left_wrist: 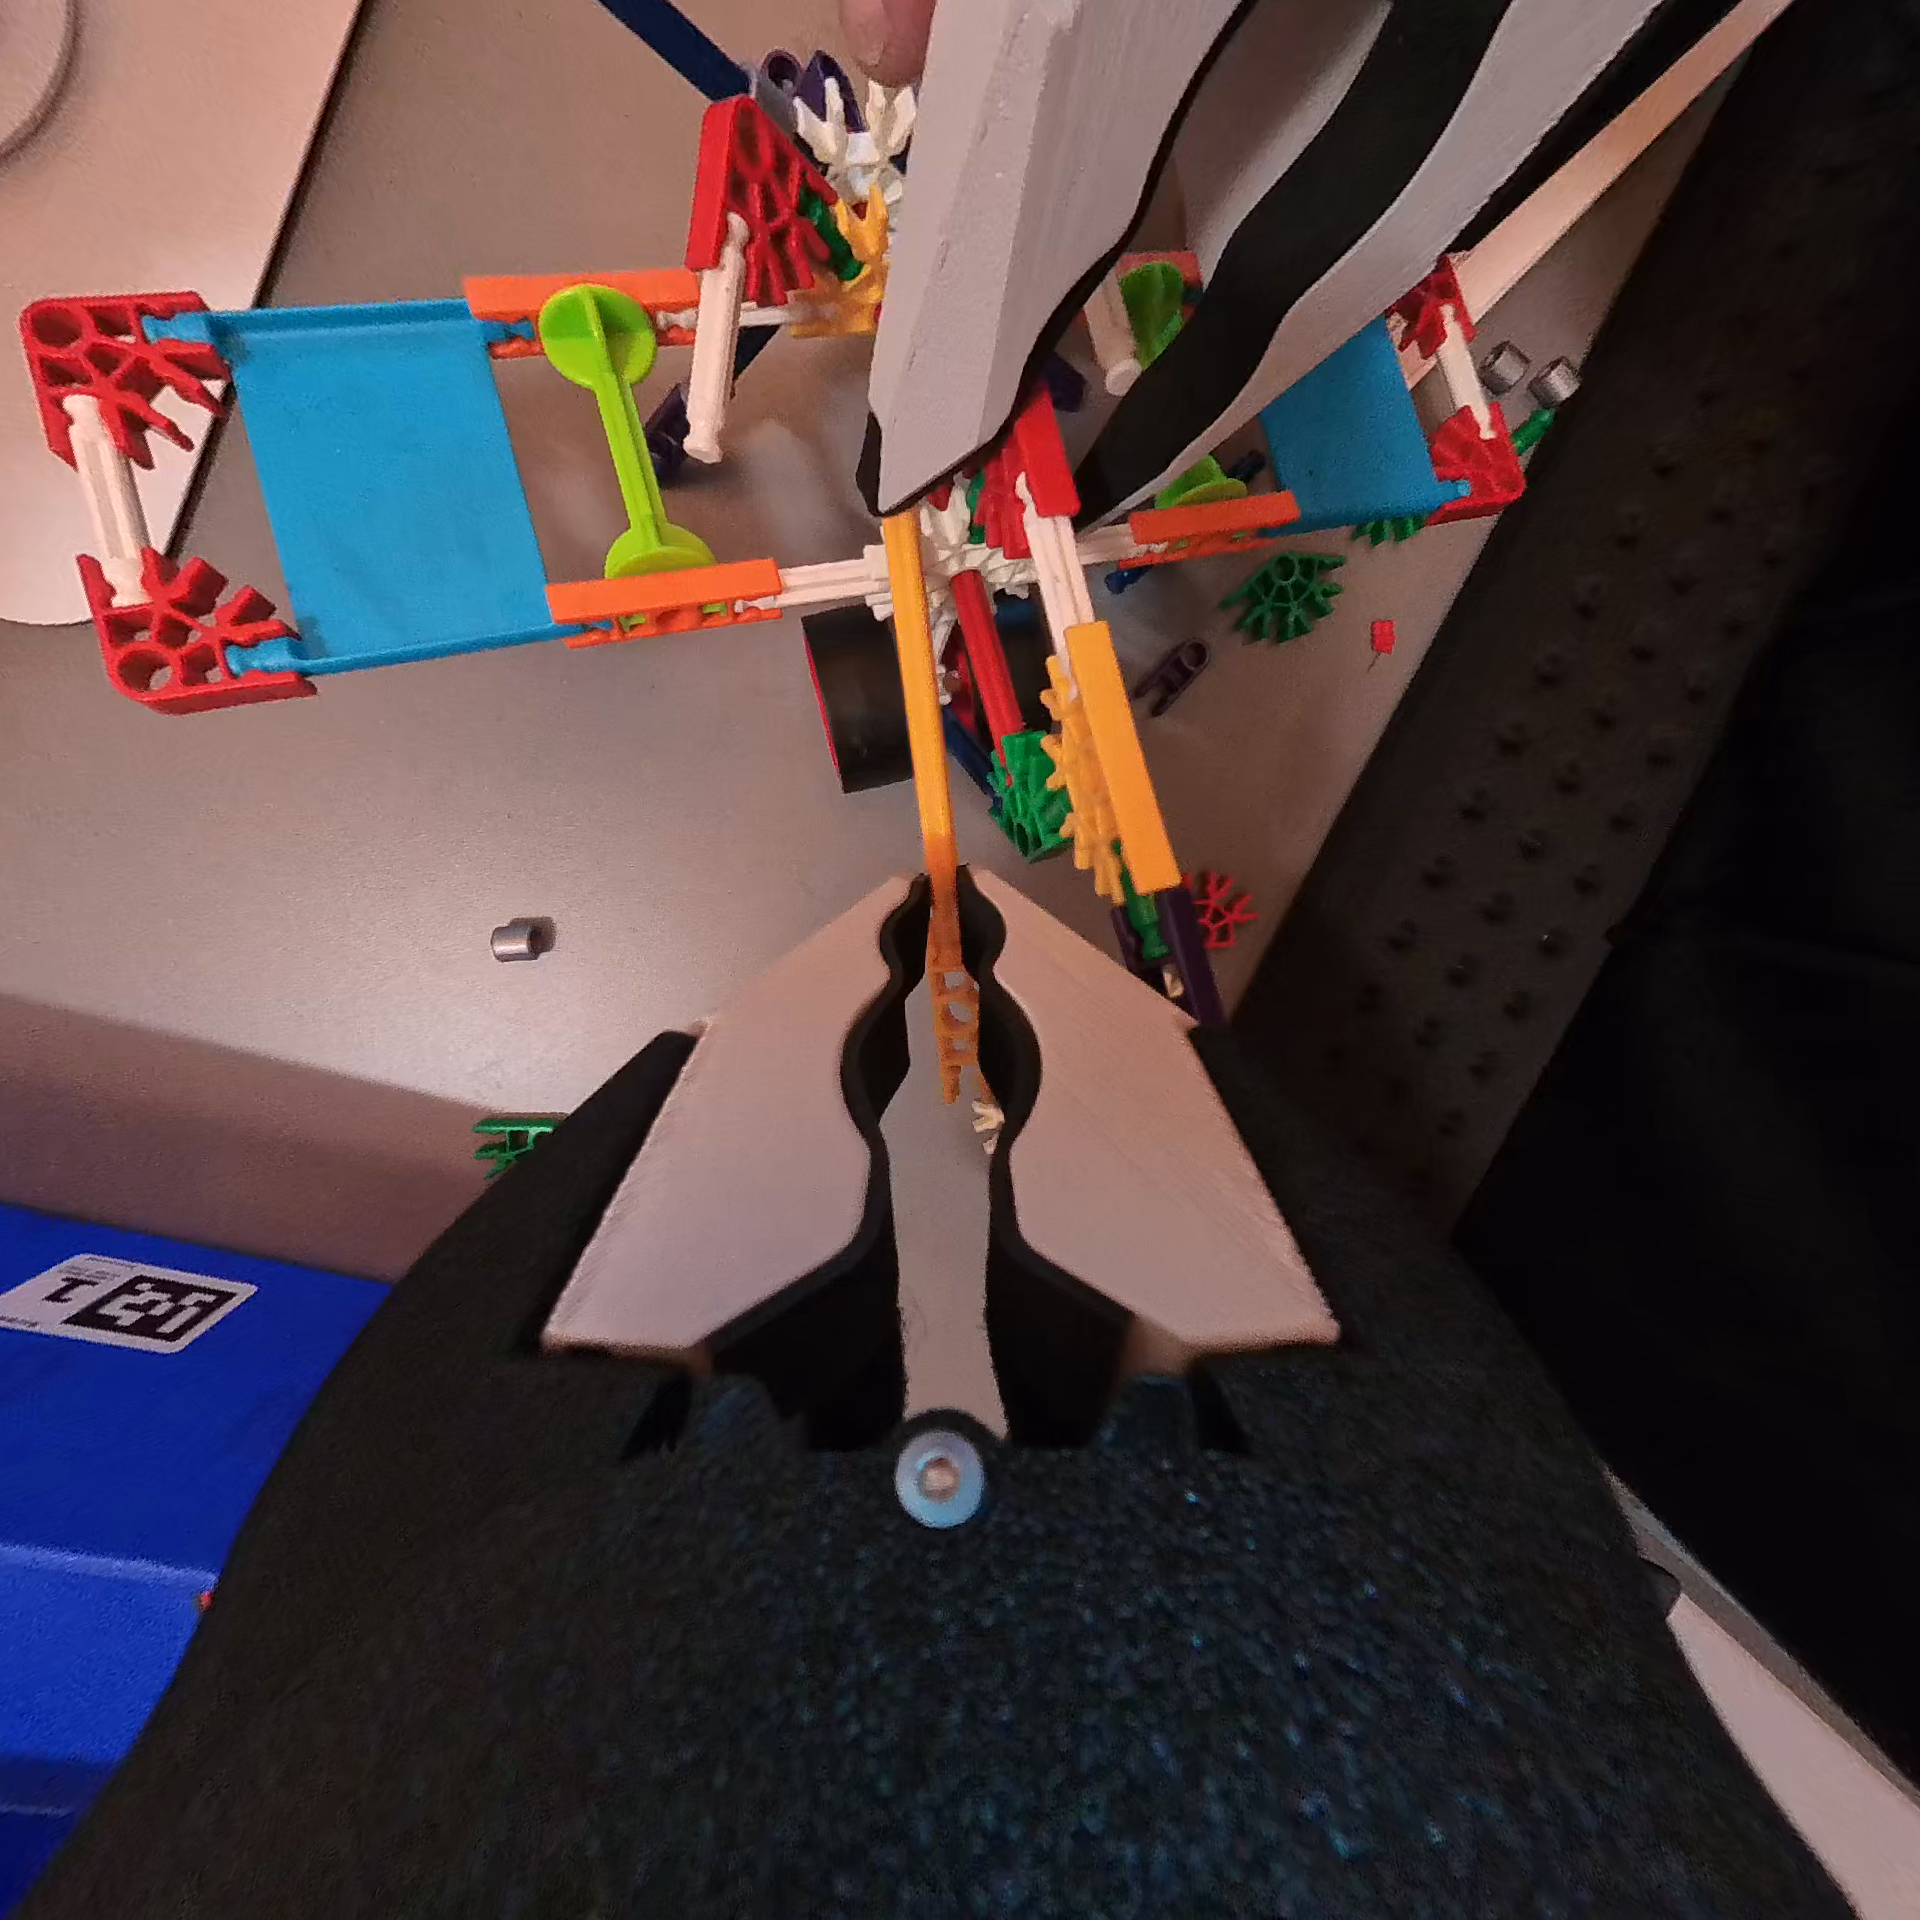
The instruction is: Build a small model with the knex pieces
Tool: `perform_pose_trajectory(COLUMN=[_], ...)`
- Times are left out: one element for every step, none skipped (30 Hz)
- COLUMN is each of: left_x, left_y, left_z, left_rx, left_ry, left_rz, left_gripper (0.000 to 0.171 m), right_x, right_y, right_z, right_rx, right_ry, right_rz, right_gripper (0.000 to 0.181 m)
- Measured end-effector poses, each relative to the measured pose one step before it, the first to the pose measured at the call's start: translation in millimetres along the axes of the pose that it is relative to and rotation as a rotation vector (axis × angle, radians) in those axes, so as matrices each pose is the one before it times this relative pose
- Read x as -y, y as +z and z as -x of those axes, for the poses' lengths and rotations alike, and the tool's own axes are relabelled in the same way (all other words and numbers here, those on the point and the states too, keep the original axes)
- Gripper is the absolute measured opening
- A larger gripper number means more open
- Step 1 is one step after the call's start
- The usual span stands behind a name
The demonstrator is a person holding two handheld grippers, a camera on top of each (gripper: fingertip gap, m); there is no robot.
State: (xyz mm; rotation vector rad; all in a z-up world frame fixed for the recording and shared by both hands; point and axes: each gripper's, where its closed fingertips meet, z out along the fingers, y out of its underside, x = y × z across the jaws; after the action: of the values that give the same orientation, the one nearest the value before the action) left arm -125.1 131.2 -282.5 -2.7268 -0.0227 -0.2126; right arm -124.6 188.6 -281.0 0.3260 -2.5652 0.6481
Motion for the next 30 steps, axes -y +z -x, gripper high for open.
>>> perform_pose_trajectory(left_x=[0.06,0.67,0.27,0.12,0.01,-0.28,0.33,1.14,1.20,1.81,0.20,-0.67,-0.01,-0.12,-0.74,2.38,-0.11,-2.11,-1.65,-3.13,-2.79,0.24,-1.44,-2.05,-2.20,-3.67,-0.62,1.78,-1.05,-0.66], left_y=[-0.26,-0.47,-0.61,-0.62,-0.79,-0.57,-0.66,-0.99,-1.41,-1.29,-0.82,-0.60,-1.57,-3.10,-4.11,-5.15,-4.40,-3.24,-2.54,-1.75,-1.59,-2.10,-2.43,-2.56,-3.29,-3.18,-2.91,-3.11,-1.87,-1.09], left_z=[-0.71,-0.87,-0.55,-0.68,-0.42,-0.48,-1.44,-1.16,-1.36,-2.13,-1.22,-1.28,-1.18,0.31,-1.28,-1.12,-1.52,-0.43,-0.83,-3.58,-3.87,-0.53,-3.13,-6.39,2.39,4.60,0.01,4.79,1.26,2.51], left_rx=[-0.0008,-0.0028,-0.0036,-0.0035,-0.0016,-0.0037,-0.0094,-0.0111,-0.0164,-0.0238,-0.0216,-0.0170,-0.0143,-0.0138,-0.0188,-0.0111,-0.0162,-0.0055,0.0021,-0.0075,0.0002,0.0345,0.0237,0.0021,0.0460,0.0525,0.0283,0.0664,0.0602,0.0744], left_ry=[0.0022,-0.0008,-0.0003,0.0033,0.0022,-0.0009,0.0022,0.0003,-0.0005,-0.0029,-0.0122,0.0036,0.0050,-0.0227,-0.0058,-0.0002,-0.0128,-0.0013,0.0229,0.0329,0.0348,0.0471,0.0515,0.0471,0.0234,0.0118,0.0265,0.0473,0.0901,0.1081], left_rz=[-0.00281,-0.00651,-0.00514,-0.00480,-0.00557,-0.00517,-0.01227,-0.02053,-0.02419,-0.03117,-0.02189,-0.01527,-0.02387,-0.02508,-0.02916,-0.05372,-0.03276,-0.01813,-0.01898,-0.01034,-0.00794,-0.02232,-0.00975,-0.00383,0.00166,0.01519,-0.00309,-0.01027,0.01547,0.02140], left_gripper=[0.005,0.005,0.005,0.005,0.005,0.005,0.006,0.006,0.007,0.010,0.015,0.015,0.015,0.019,0.024,0.029,0.030,0.031,0.035,0.036,0.039,0.045,0.047,0.046,0.046,0.046,0.045,0.045,0.049,0.052], right_x=[0.08,-0.11,0.01,0.17,0.44,0.66,0.54,0.13,0.26,0.99,1.21,1.09,0.84,0.02,0.19,1.29,0.67,0.30,0.17,-0.16,-0.34,-0.32,-0.08,-0.12,0.23,0.24,0.31,0.20,0.18,-0.15], right_y=[0.00,0.06,0.03,0.18,0.31,0.30,0.19,0.21,0.10,0.29,0.42,0.24,0.08,0.14,-0.10,-0.42,0.62,0.50,0.00,-0.18,-0.02,-0.02,-0.08,0.29,0.11,0.12,0.16,0.29,0.23,0.09], right_z=[0.27,0.28,0.20,0.05,0.02,0.23,0.27,0.22,0.32,0.62,0.50,0.35,0.25,0.36,0.69,0.85,0.16,-0.14,0.17,-0.07,-0.01,-0.04,-0.01,-0.08,0.07,0.25,-0.04,-0.10,-0.17,-0.23], right_rx=[0.0016,0.0020,0.0026,0.0029,0.0024,0.0014,0.0021,0.0031,0.0023,0.0016,-0.0001,-0.0007,-0.0001,0.0024,0.0067,0.0033,-0.0060,-0.0057,-0.0013,0.0018,0.0045,0.0063,0.0052,0.0025,0.0024,0.0027,0.0032,0.0034,0.0041,0.0038], right_ry=[0.0056,0.0056,0.0042,0.0029,0.0006,-0.0003,0.0036,0.0067,0.0026,0.0007,-0.0005,-0.0015,-0.0022,0.0002,0.0042,-0.0015,-0.0042,-0.0011,-0.0035,-0.0008,0.0037,0.0029,0.0009,-0.0009,-0.0011,-0.0023,-0.0008,-0.0004,-0.0009,-0.0002], right_rz=[-0.0013,0.0001,0.0002,0.0000,-0.0004,-0.0026,-0.0031,-0.0037,-0.0044,-0.0062,-0.0058,-0.0026,-0.0001,0.0020,-0.0010,-0.0092,-0.0017,0.0010,0.0007,0.0007,0.0000,-0.0003,0.0008,0.0027,0.0015,0.0015,0.0013,0.0007,0.0009,0.0019], right_gripper=[0.037,0.036,0.036,0.036,0.036,0.036,0.036,0.036,0.036,0.035,0.035,0.035,0.035,0.034,0.031,0.027,0.027,0.028,0.028,0.028,0.028,0.028,0.027,0.027,0.027,0.027,0.027,0.027,0.027,0.027])
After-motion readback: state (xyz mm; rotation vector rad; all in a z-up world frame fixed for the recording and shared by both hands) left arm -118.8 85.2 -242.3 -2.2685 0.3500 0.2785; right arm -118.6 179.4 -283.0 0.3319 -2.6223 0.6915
